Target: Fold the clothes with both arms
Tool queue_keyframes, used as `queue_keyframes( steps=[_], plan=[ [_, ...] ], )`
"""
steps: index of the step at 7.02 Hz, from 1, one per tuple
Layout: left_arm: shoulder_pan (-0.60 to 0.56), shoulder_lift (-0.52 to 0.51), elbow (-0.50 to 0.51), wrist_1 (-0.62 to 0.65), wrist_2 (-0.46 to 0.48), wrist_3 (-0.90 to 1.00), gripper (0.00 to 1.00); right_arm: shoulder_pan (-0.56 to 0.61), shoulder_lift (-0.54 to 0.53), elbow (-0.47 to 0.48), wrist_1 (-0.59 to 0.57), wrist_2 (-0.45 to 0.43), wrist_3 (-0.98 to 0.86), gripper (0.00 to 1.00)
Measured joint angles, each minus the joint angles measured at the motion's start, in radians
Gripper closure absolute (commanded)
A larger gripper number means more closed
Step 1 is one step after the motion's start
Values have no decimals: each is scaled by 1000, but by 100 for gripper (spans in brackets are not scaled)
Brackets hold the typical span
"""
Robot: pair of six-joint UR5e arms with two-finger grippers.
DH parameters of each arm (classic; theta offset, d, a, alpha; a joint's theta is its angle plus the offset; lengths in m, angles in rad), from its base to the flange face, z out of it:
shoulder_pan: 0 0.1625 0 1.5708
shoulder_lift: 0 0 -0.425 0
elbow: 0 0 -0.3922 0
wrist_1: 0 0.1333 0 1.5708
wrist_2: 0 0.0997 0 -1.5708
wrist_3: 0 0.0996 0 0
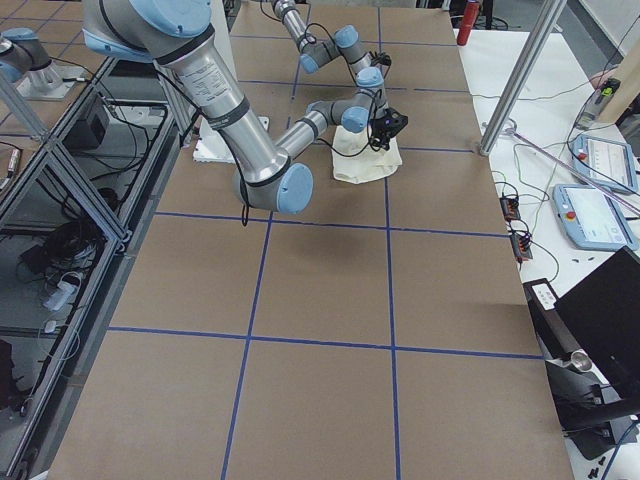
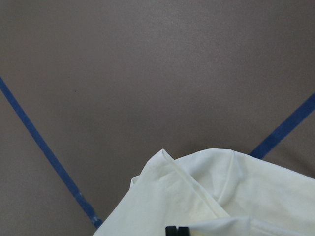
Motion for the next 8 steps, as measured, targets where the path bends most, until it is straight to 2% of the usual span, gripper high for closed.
queue_keyframes(
  steps=[2,5,8],
  plan=[
    [-38,23,-7,-74,-109,37,100,1,0,-24,28,0,0,100],
    [-47,114,-93,-95,-189,88,100,13,-7,-28,32,0,-16,100],
    [-29,134,-105,-96,-202,128,100,19,-11,-36,32,0,-26,100]
  ],
)
